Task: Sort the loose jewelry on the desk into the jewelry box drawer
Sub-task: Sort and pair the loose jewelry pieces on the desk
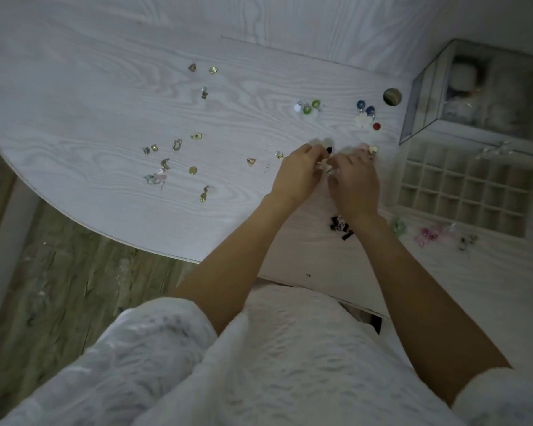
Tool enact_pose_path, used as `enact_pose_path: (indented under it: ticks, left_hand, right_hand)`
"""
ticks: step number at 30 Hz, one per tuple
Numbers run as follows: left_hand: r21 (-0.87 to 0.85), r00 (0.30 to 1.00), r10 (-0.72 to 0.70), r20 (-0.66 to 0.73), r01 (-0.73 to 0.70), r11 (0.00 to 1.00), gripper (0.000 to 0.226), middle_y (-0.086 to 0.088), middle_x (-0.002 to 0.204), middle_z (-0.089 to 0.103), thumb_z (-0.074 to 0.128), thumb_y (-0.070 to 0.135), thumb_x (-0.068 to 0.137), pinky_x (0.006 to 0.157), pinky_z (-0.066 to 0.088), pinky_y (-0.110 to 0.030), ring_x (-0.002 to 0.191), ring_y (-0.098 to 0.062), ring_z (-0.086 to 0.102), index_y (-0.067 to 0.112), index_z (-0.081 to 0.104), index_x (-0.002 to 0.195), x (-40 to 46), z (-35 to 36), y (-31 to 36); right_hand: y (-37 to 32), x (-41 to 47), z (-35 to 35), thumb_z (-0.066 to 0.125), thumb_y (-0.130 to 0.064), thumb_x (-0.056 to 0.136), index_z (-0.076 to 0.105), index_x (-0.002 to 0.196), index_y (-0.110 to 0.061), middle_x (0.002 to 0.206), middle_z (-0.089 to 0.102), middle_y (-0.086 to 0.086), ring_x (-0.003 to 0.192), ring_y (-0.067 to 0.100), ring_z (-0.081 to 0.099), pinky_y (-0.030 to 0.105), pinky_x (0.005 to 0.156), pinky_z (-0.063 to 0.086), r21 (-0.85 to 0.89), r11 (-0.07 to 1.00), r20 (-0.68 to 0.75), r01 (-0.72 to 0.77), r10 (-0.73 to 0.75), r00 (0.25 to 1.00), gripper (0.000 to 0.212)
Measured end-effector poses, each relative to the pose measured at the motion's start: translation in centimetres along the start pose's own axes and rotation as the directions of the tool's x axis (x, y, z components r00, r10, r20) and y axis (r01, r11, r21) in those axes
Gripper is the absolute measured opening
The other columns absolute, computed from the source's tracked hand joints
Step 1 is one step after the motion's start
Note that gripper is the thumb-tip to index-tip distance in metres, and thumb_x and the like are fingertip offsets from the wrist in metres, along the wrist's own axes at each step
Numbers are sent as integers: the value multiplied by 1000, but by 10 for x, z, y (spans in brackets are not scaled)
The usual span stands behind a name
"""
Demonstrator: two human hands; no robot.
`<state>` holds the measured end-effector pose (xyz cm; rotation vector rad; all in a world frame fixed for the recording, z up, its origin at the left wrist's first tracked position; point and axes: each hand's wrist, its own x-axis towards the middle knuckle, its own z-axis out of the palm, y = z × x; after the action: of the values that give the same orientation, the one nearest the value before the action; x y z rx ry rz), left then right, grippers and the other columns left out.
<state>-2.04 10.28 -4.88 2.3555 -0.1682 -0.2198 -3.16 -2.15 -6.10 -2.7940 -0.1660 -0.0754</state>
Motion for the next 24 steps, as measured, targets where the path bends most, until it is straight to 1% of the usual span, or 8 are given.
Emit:
enact_pose_path:
  ticks: [3, 5, 7, 10, 13, 16, 20, 24]
  left_hand:
    - [50, 1000, -25, 3, 25, 998, 35, -17, 110, 60, 59, -1, 76, 82, 43, -33, 101, -31, 54, 5, 60, 111, 2, 8, -4]
    - [97, 999, -48, -21, 50, 994, 39, -15, 115, 57, 59, 1, 78, 88, 39, -30, 107, -30, 48, 7, 57, 116, -4, 9, -13]
    - [118, 997, -63, -35, 67, 991, 36, -15, 112, 56, 59, 4, 80, 85, 38, -29, 105, -30, 48, 7, 58, 116, -8, 9, -20]
    - [84, 997, -74, -34, 77, 994, 29, -16, 104, 58, 58, 6, 83, 75, 37, -24, 98, -28, 52, 7, 61, 111, -8, 11, -18]
    - [51, 996, -77, -48, 80, 996, 23, -18, 99, 61, 58, 7, 84, 76, 40, -27, 95, -30, 55, 5, 64, 106, -5, 14, -10]
    - [44, 996, -74, -52, 76, 996, 19, -19, 92, 62, 56, 6, 84, 72, 40, -30, 89, -31, 56, 2, 67, 100, -8, 18, -6]
    - [21, 996, -45, -75, 47, 999, 21, -19, 92, 63, 55, 3, 84, 74, 43, -33, 90, -32, 55, 2, 68, 101, -22, 13, -8]
    - [-17, 992, -19, -123, 17, 1000, 24, -11, 99, 66, 58, 5, 84, 80, 43, -28, 93, -25, 57, 7, 66, 107, -40, -14, -17]
  right_hand:
    - [0, 1, 0, 58, 1, 77, 66, 98, -2, 95, 67, 18, 101, 35, 56, 41, 102, 35, -17, 999, 53, -36, 37, 998, 23]
    - [2, -2, 1, 59, -3, 77, 66, 98, -3, 95, 67, 17, 104, 36, 54, 41, 91, 41, -61, 997, 54, -55, 58, 997, 22]
    - [2, -6, 0, 57, -9, 79, 66, 93, -5, 89, 66, 16, 99, 34, 54, 39, 78, 41, -108, 991, 48, -74, 80, 996, 16]
    - [-4, -5, 0, 57, -13, 83, 65, 85, -4, 81, 65, 15, 91, 33, 53, 37, 73, 36, -130, 985, 67, -115, 124, 990, 12]
    - [-11, 1, 6, 55, -13, 86, 65, 78, -5, 71, 64, 14, 75, 32, 53, 36, 69, 37, -105, 985, 55, -135, 141, 988, 15]
    - [-10, 5, 11, 52, -11, 85, 67, 80, -7, 70, 66, 13, 68, 31, 54, 38, 71, 42, -82, 985, 59, -149, 154, 986, 17]
    - [-9, 1, 6, 58, -17, 84, 68, 90, -8, 79, 69, 10, 79, 30, 57, 38, 76, 42, -48, 990, 64, -136, 139, 988, 15]
    - [-10, -7, -2, 59, -16, 85, 65, 95, -9, 86, 66, 10, 88, 31, 54, 36, 80, 38, -40, 999, 49, -6, 8, 999, 14]
